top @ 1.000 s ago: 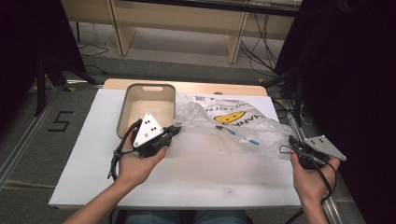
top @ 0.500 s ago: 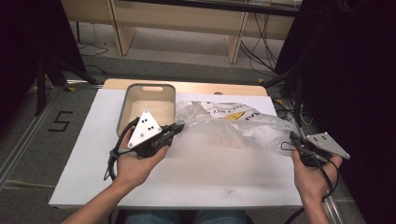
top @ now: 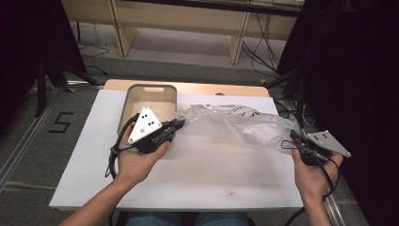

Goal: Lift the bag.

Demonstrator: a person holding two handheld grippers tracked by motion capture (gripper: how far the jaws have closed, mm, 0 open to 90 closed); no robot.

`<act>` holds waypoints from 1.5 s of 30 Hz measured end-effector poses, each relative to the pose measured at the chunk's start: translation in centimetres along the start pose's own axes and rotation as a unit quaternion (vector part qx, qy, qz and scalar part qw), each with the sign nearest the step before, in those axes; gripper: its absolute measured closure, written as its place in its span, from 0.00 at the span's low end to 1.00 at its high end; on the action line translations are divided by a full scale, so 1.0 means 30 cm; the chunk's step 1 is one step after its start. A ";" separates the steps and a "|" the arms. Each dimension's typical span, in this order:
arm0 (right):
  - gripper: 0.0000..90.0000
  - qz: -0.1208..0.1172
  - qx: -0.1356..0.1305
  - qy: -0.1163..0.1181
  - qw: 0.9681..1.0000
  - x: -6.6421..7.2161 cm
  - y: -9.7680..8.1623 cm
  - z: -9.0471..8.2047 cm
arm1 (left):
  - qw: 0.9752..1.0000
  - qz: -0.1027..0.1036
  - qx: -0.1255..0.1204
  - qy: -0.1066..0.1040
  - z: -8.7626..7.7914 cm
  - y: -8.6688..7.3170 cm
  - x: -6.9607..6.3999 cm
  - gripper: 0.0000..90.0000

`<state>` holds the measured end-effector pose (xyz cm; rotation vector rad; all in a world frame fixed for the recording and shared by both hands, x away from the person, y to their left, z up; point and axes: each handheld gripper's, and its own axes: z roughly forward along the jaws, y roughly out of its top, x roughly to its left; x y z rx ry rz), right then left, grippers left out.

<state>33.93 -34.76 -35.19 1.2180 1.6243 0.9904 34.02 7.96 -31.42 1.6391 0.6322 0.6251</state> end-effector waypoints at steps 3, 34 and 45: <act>1.00 -0.002 -0.001 -0.001 1.000 0.001 0.000 0.005 | 1.000 0.001 0.001 0.004 0.008 -0.001 0.006 1.00; 1.00 0.030 0.001 -0.013 0.999 0.024 0.040 0.165 | 0.996 -0.020 0.041 0.071 0.302 -0.061 0.123 1.00; 1.00 0.039 0.011 -0.016 0.999 0.030 0.055 0.254 | 0.993 -0.032 0.058 0.097 0.350 -0.089 0.186 1.00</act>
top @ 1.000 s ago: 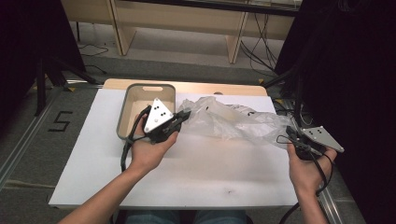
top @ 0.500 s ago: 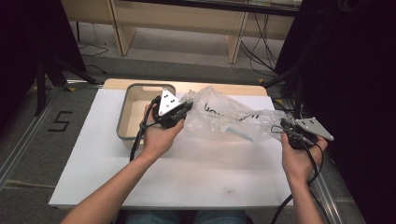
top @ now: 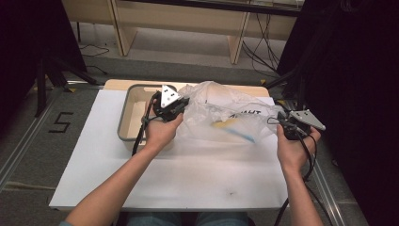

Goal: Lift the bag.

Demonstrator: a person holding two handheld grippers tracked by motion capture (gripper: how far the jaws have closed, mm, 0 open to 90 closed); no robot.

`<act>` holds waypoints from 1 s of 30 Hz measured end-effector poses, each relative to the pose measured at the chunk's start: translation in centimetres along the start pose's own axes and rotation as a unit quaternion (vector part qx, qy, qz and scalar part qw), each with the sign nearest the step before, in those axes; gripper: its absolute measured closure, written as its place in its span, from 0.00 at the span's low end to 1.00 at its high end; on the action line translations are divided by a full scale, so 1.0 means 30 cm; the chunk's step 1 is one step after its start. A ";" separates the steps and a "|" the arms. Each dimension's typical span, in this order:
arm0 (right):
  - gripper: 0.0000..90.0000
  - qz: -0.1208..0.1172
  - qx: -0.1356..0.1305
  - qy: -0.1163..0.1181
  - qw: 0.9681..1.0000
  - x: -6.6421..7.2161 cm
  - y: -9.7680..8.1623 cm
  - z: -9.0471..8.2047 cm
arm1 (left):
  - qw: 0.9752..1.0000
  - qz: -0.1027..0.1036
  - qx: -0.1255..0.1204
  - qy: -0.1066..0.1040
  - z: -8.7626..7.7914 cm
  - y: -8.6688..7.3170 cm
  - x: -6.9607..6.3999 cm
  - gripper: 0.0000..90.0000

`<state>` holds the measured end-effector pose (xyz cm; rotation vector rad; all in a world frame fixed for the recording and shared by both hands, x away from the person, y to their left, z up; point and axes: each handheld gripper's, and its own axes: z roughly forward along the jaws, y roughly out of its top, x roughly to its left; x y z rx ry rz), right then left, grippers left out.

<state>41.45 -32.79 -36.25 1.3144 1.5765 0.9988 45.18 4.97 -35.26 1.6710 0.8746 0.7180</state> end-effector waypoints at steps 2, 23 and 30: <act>1.00 0.002 -0.001 0.000 1.000 0.002 0.002 0.009 | 1.000 0.000 0.002 0.003 0.005 -0.002 0.005 1.00; 0.94 0.005 0.006 0.019 1.000 -0.008 0.002 0.072 | 0.999 -0.013 0.032 0.026 0.065 -0.032 0.057 1.00; 0.63 0.010 -0.011 0.049 0.999 -0.014 0.021 0.037 | 0.999 -0.017 0.036 0.032 0.077 -0.037 0.065 1.00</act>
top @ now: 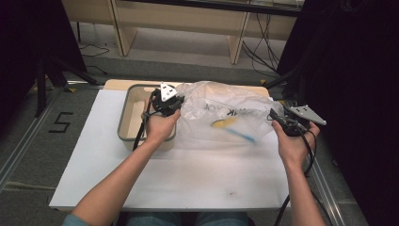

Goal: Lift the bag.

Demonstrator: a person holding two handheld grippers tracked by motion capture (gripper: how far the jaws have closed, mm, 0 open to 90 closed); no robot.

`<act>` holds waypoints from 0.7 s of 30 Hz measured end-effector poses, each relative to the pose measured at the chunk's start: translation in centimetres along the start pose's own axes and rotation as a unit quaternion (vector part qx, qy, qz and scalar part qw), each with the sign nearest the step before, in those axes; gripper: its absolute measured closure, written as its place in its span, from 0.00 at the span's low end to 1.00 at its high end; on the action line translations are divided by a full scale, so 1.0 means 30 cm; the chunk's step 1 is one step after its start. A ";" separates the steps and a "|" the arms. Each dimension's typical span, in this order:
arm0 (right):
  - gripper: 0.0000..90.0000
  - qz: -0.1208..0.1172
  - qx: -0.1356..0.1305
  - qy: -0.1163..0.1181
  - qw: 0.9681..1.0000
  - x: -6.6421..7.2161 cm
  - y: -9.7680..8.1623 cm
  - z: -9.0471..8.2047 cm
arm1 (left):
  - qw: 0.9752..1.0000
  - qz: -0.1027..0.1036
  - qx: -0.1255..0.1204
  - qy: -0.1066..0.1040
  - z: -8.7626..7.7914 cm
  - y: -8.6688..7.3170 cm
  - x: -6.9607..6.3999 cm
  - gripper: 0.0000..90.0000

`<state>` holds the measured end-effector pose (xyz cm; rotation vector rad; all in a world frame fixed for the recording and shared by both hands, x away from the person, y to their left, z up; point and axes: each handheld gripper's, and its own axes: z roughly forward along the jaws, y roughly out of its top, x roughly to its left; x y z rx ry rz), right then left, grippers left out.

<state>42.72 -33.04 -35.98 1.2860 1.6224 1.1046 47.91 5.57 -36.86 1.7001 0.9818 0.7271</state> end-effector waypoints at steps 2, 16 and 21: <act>0.52 -0.002 -0.013 0.005 1.000 -0.003 0.010 -0.018 | 1.000 0.000 0.002 0.001 0.001 -0.001 0.001 1.00; 0.31 0.017 -0.096 0.043 0.994 -0.033 0.062 -0.156 | 1.000 -0.002 0.009 0.005 0.020 -0.006 0.005 1.00; 0.31 0.011 -0.097 0.057 0.994 -0.026 0.063 -0.178 | 1.000 -0.002 0.015 0.010 0.033 -0.012 0.010 1.00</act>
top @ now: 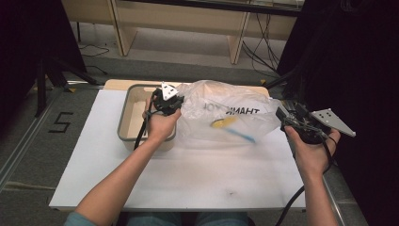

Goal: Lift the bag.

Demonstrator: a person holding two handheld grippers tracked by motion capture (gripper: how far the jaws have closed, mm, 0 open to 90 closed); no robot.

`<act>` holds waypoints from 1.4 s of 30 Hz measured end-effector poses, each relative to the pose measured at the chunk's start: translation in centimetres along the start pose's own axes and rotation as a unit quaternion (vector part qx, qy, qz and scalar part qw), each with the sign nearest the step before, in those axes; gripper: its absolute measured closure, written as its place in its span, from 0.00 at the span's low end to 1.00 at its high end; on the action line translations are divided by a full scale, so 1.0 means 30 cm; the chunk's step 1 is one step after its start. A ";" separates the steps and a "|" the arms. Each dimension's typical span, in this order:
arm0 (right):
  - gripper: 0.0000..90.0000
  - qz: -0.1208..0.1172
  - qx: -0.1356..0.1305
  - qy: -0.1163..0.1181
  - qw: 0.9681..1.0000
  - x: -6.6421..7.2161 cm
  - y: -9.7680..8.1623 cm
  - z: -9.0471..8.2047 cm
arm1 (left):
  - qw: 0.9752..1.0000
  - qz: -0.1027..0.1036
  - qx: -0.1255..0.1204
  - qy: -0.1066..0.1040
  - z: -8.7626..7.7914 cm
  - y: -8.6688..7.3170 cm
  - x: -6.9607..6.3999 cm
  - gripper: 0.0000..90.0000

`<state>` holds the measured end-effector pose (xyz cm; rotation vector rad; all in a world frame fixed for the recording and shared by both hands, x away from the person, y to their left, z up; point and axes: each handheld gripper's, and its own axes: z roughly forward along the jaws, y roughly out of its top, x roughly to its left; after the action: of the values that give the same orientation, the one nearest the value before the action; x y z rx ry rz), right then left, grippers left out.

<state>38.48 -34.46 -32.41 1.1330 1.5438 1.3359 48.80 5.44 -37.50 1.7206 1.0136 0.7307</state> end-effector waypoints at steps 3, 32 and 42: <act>0.31 0.000 -0.002 0.006 1.000 0.003 -0.004 -0.010 | 1.000 -0.001 0.004 0.001 0.006 -0.003 0.003 1.00; 0.46 -0.020 0.085 0.014 0.996 -0.034 -0.200 0.119 | 1.000 -0.009 0.003 0.005 0.026 0.016 0.007 1.00; 0.90 0.025 0.106 -0.029 0.994 -0.047 -0.228 0.223 | 1.000 -0.019 0.002 0.003 0.042 0.016 0.009 0.99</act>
<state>44.35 -34.19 -40.09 1.3369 1.6525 1.1810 50.12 5.05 -37.49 1.6996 1.0507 0.7107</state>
